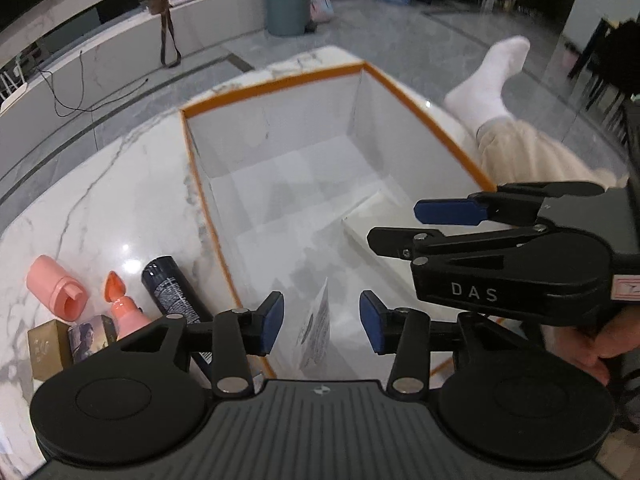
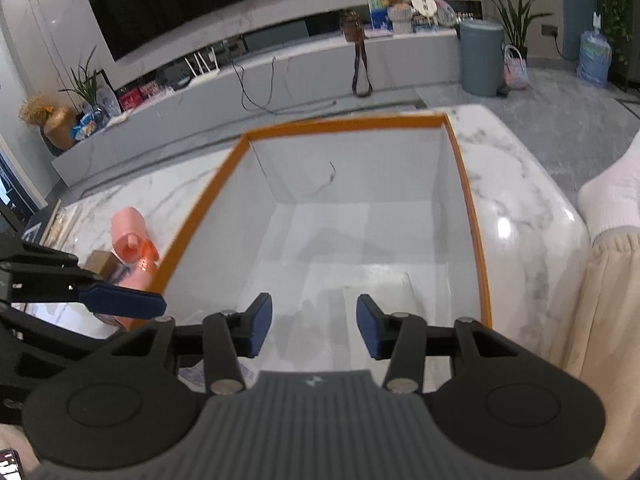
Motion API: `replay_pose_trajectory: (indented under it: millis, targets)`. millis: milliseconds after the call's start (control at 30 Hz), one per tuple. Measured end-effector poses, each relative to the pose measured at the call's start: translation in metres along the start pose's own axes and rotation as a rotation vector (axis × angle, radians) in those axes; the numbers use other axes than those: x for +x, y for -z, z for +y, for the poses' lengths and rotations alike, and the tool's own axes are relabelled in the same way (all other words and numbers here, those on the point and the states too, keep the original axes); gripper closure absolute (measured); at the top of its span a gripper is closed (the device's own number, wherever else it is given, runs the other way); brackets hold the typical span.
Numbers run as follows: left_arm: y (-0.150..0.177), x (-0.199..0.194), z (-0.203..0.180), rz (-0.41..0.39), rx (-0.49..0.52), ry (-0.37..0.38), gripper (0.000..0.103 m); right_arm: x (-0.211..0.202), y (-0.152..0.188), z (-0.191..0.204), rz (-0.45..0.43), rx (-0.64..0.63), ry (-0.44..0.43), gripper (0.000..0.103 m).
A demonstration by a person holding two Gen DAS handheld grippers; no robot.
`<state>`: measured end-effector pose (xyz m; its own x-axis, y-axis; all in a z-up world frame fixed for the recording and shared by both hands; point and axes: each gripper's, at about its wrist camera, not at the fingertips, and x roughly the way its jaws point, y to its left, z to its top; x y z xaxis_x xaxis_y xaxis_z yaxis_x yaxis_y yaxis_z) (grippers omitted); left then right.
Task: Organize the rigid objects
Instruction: 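Return to the table and grasp the pink spray bottle with the right tool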
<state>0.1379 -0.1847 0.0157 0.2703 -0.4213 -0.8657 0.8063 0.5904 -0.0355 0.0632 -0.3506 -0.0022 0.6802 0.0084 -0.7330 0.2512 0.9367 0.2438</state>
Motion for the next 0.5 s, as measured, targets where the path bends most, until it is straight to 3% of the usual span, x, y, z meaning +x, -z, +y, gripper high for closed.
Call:
replay_pose_trajectory:
  millis: [267, 500]
  targets:
    - [0.018, -0.055, 0.036, -0.139, -0.128, -0.014, 0.043, -0.023, -0.001, 0.033, -0.076, -0.084, -0.042, 0.052]
    - [0.050, -0.084, 0.078, -0.189, -0.212, -0.083, 0.040, -0.027, 0.005, 0.090, -0.080, -0.226, -0.139, 0.048]
